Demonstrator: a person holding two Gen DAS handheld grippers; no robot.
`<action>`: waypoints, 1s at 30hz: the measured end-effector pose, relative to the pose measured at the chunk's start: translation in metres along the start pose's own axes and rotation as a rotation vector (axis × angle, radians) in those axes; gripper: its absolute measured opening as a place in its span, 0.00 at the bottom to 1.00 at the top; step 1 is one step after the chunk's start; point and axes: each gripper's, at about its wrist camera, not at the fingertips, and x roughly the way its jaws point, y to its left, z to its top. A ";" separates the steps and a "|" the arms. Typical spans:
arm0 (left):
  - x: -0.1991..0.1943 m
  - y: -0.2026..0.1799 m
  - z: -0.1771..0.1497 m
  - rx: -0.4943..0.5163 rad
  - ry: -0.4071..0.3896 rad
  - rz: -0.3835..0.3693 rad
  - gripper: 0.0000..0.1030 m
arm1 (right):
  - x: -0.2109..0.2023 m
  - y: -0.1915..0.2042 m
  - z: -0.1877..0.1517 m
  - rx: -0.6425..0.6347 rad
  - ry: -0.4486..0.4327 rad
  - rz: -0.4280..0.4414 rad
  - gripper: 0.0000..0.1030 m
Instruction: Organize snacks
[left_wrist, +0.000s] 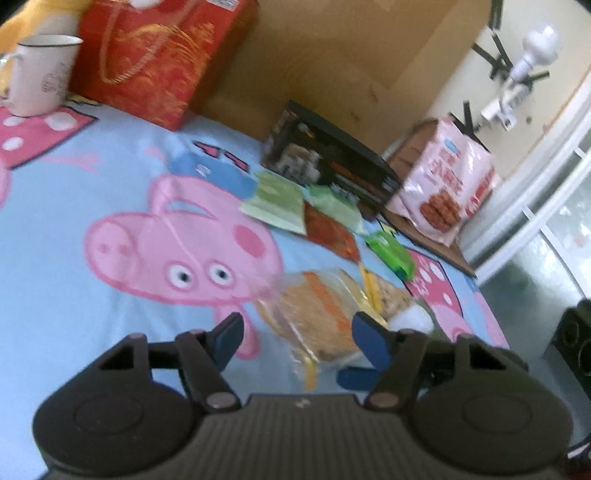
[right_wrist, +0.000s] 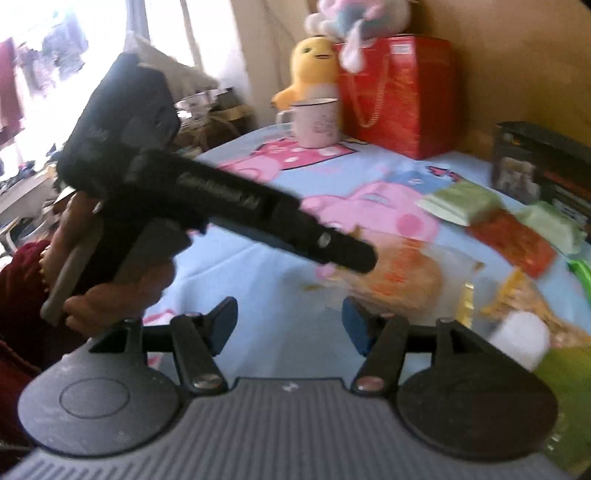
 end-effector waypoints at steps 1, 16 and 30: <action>-0.003 0.002 0.001 -0.005 -0.007 0.000 0.69 | -0.003 -0.002 -0.001 0.005 -0.002 -0.004 0.63; 0.003 -0.003 0.001 -0.010 0.009 -0.061 0.73 | -0.054 -0.046 -0.027 0.189 -0.070 -0.183 0.63; 0.010 -0.001 -0.001 -0.016 0.036 -0.060 0.73 | -0.030 -0.059 -0.026 0.188 -0.060 -0.222 0.64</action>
